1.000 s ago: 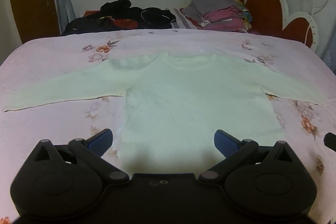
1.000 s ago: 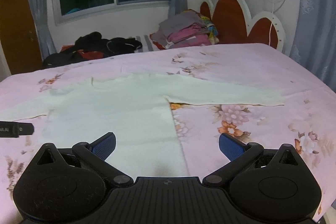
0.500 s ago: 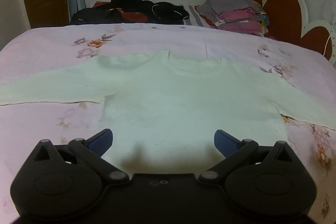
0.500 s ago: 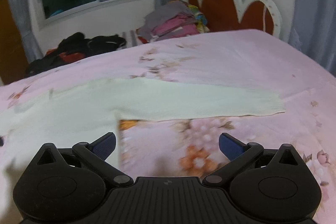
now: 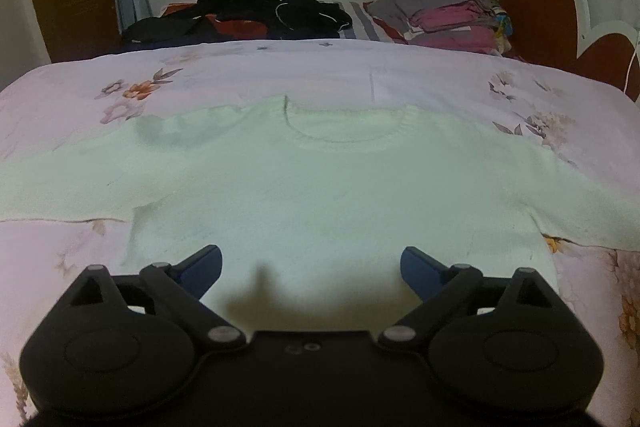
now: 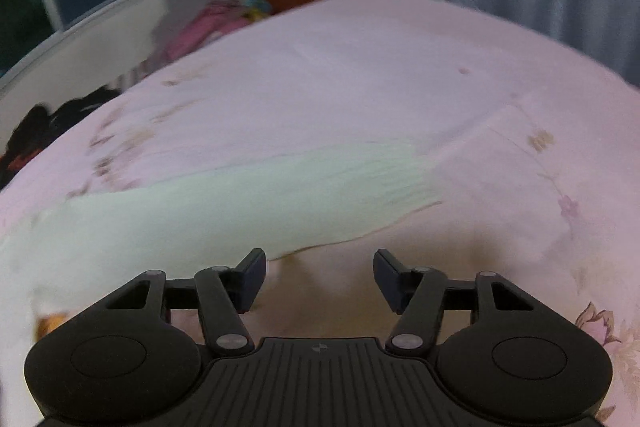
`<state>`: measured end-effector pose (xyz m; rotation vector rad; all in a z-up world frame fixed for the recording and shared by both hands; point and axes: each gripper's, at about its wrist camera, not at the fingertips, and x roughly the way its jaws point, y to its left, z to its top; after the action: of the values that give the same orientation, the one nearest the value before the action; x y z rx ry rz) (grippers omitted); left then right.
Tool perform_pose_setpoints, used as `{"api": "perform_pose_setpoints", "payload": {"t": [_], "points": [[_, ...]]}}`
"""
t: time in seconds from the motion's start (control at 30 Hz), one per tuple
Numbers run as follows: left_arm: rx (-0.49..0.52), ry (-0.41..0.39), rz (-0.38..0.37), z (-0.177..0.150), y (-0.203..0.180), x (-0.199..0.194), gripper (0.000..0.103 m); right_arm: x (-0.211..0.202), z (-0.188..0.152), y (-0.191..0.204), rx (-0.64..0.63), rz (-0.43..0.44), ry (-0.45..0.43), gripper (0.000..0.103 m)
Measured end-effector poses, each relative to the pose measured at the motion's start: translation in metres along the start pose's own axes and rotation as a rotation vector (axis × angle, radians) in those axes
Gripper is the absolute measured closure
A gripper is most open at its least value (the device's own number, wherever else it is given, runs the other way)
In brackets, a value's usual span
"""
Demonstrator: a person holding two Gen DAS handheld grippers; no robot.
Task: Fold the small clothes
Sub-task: 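Move the right tool to the sweater sleeve cuff and grasp it, then fold the gripped sleeve across the sweater body with the right tool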
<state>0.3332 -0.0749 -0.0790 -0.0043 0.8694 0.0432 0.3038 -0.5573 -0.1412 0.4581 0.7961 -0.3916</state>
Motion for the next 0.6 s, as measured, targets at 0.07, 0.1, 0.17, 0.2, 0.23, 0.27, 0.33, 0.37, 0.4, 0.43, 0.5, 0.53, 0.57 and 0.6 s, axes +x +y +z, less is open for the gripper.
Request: {"api": "perform_pose_setpoints", "payload": {"t": [0.07,0.1,0.17,0.2,0.23,0.27,0.33,0.37,0.4,0.43,0.5,0.53,0.57,0.6], "points": [[0.009,0.006,0.002,0.002,-0.002,0.004,0.013,0.01,0.006,-0.011,0.029,-0.014,0.009,0.043],[0.011,0.011,0.001,0.003,-0.003,0.005,0.014,0.013,0.007,-0.015,0.039,-0.012,0.01,0.043],[0.014,0.019,0.004,0.004,-0.003,0.008,0.018,0.018,0.012,-0.017,0.03,-0.018,-0.008,0.043],[0.017,0.021,0.004,0.005,-0.003,0.008,0.019,0.019,0.014,-0.015,0.022,-0.019,-0.013,0.043],[0.018,0.023,0.007,0.005,-0.002,0.009,0.021,0.022,0.017,-0.014,0.023,-0.016,-0.019,0.043],[0.019,0.024,0.01,0.006,-0.002,0.01,0.024,0.025,0.019,-0.012,0.029,-0.012,-0.026,0.058],[0.022,0.027,0.01,0.007,0.001,0.011,0.028,0.028,0.023,-0.012,0.036,-0.011,-0.034,0.086],[0.023,0.03,0.009,0.007,0.002,0.012,0.029,0.028,0.023,-0.012,0.044,-0.007,-0.04,0.088],[0.024,0.034,0.01,0.007,0.003,0.012,0.03,0.027,0.023,-0.012,0.05,-0.004,-0.046,0.089],[0.025,0.035,0.012,0.007,0.005,0.013,0.032,0.031,0.024,-0.01,0.049,-0.001,-0.053,0.094],[0.03,0.029,0.007,0.008,0.007,0.013,0.035,0.024,0.024,-0.011,0.044,0.007,-0.076,0.099],[0.028,0.03,0.006,0.008,0.008,0.013,0.035,0.021,0.024,-0.01,0.043,0.011,-0.084,0.099],[0.024,0.032,0.006,0.009,0.01,0.013,0.035,0.015,0.025,-0.009,0.044,0.02,-0.096,0.1],[0.02,0.031,0.006,0.01,0.012,0.012,0.035,0.012,0.027,-0.006,0.047,0.034,-0.106,0.1]]}}
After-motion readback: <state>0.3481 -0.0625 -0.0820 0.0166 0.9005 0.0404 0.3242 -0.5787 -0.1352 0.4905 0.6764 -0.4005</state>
